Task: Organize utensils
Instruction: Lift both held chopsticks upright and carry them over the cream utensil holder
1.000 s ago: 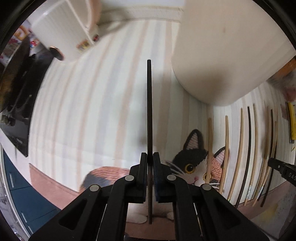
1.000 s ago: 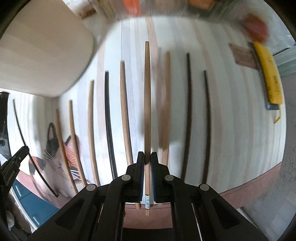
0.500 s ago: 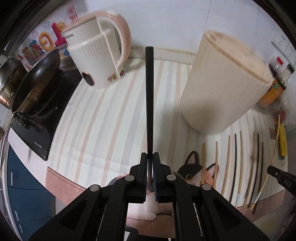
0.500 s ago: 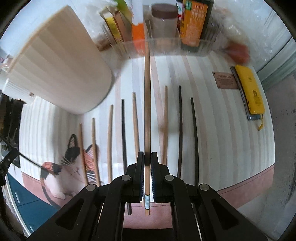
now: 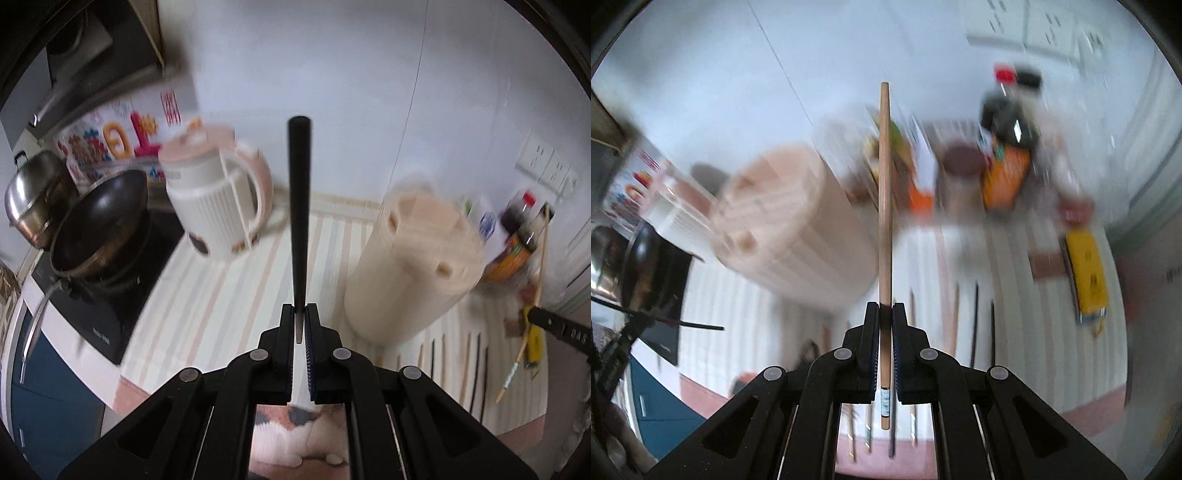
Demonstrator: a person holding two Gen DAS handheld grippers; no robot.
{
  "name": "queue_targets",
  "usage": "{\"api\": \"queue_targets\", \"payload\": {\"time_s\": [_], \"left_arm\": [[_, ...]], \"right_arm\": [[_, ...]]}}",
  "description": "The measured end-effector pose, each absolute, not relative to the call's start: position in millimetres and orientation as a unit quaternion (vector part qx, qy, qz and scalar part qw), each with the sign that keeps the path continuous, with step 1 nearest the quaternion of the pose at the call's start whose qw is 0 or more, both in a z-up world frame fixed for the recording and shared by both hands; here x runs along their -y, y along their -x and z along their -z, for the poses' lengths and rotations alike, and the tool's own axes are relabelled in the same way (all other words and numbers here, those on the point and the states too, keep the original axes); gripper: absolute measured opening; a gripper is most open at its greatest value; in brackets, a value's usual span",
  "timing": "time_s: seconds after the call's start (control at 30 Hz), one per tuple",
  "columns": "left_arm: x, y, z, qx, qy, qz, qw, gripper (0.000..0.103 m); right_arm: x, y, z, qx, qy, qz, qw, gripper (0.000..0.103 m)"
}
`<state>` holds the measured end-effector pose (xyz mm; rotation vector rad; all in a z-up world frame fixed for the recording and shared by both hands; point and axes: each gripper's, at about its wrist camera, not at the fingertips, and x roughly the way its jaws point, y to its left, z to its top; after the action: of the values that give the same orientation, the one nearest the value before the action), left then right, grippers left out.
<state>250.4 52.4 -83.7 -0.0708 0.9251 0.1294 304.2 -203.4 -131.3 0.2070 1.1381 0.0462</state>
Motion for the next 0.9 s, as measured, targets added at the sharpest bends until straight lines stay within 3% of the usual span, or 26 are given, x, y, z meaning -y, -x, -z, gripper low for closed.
{"api": "queue_targets", "payload": {"time_s": [0.17,0.43,0.9], "left_arm": [[-51.6,-262.7,38.3,-0.420,0.054,-0.043,0.905,0.003],[-36.5,-293.4,-23.4,-0.382,0.062,-0.002,0.922,0.003],[0.2,-354.9,1.2,-0.426,0.068,0.061,0.900,0.003]], "right_arm": [[186.8,-330.4,75.7,-0.495,-0.088,-0.049,0.863,0.007],[166.4,-376.3,31.7,-0.451,-0.091,-0.069,0.885,0.007],[181.1,-434.1,49.5,-0.405,-0.159,-0.064,0.898,0.007]]}}
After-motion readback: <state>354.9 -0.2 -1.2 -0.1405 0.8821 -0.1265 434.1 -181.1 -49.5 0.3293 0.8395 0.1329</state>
